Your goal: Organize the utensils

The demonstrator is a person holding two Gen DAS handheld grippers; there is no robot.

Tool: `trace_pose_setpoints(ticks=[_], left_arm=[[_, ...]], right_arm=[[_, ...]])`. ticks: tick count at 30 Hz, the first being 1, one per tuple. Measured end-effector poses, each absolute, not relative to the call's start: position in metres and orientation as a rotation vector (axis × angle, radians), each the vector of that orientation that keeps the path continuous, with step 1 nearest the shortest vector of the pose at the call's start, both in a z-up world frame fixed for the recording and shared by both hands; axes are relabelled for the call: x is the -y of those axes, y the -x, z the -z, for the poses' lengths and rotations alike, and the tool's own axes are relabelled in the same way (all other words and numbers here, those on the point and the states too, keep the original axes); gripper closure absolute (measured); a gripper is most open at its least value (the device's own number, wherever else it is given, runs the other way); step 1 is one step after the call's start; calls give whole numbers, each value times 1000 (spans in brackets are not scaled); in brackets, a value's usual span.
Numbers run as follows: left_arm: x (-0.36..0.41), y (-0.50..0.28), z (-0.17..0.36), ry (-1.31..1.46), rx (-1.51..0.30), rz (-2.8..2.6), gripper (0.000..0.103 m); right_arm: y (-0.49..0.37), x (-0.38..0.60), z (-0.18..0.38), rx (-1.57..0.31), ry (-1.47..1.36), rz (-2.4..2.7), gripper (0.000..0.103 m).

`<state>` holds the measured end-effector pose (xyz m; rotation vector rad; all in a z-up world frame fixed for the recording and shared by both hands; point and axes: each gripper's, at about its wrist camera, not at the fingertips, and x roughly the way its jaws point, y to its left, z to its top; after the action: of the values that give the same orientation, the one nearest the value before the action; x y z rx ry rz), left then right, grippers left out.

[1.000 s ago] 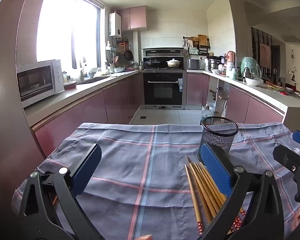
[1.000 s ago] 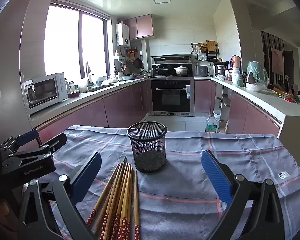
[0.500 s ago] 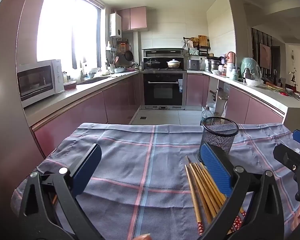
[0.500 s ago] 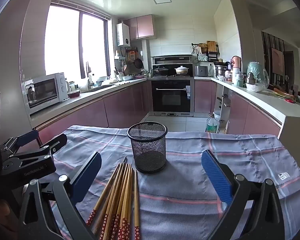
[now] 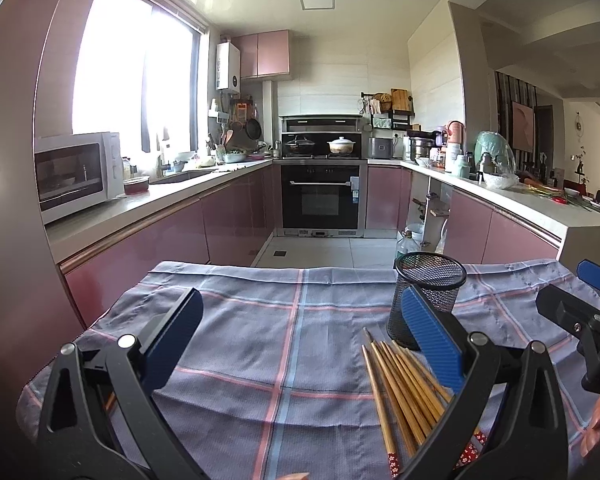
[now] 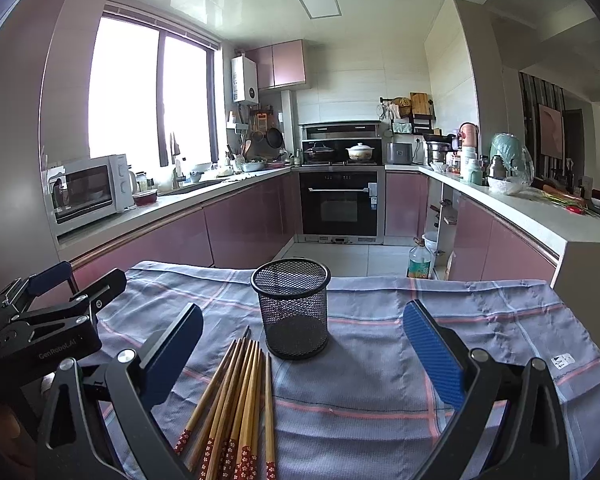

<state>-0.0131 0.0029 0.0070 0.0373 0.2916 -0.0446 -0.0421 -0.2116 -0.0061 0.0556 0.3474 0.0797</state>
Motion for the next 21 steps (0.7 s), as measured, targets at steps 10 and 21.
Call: trace_pose_setpoints(ticks=[10,21], left_arm=[[-4,14,-9,-35,-288,47,5],[-5,12,-8,-35,-279,45,5]], right_arm=[[42,211,5,-339,-50,-69,6],[45,209,3,-329,-49,-66,6]])
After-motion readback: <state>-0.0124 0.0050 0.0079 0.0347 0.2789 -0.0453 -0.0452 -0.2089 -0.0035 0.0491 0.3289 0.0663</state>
